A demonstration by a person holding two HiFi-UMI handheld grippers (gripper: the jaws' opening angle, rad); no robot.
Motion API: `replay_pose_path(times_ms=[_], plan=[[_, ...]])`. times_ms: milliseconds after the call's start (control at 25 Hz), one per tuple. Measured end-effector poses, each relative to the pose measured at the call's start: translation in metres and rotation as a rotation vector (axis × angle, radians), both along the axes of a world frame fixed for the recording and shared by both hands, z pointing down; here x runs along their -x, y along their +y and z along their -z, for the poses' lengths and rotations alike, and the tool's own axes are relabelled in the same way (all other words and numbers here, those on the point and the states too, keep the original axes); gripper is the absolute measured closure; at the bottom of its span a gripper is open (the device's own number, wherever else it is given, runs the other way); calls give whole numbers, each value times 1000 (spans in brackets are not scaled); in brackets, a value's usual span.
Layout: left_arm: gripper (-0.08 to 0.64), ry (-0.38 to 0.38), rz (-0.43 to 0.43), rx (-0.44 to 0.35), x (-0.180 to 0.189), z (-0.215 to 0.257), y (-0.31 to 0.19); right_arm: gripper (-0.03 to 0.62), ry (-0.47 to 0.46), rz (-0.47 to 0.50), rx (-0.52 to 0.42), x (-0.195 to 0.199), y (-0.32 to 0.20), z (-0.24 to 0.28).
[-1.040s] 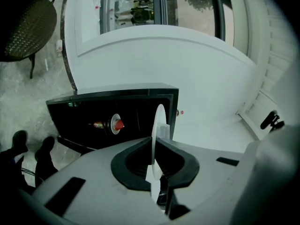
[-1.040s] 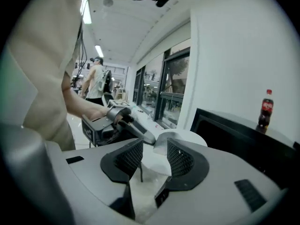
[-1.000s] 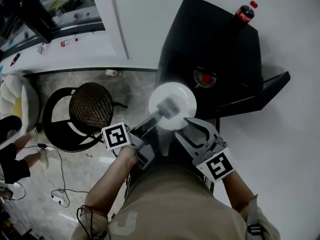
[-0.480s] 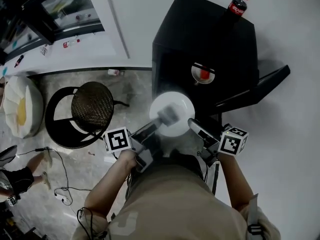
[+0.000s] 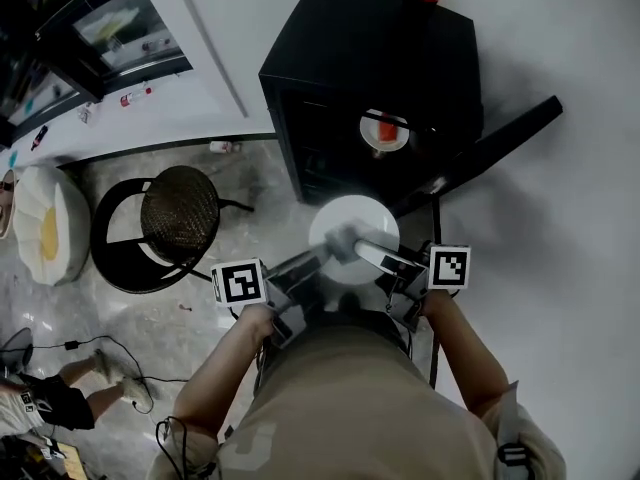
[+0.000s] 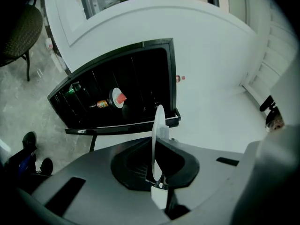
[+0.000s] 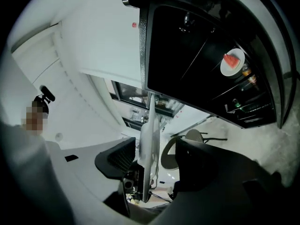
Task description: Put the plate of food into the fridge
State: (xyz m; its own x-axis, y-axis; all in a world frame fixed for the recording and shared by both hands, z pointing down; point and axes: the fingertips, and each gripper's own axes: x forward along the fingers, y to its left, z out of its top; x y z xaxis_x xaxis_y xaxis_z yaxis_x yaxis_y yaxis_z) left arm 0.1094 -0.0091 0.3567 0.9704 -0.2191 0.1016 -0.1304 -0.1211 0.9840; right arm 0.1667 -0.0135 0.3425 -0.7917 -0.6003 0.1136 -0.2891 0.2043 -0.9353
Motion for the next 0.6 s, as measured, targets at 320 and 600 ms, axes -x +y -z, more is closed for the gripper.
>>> replay_pose_path(times_ms=[320, 600], plan=[[538, -42, -24, 22, -29, -2, 39, 457, -92, -32, 85, -17, 41, -10], [538, -15, 24, 44, -39, -4, 53, 471, -144, -38, 105, -29, 54, -11]])
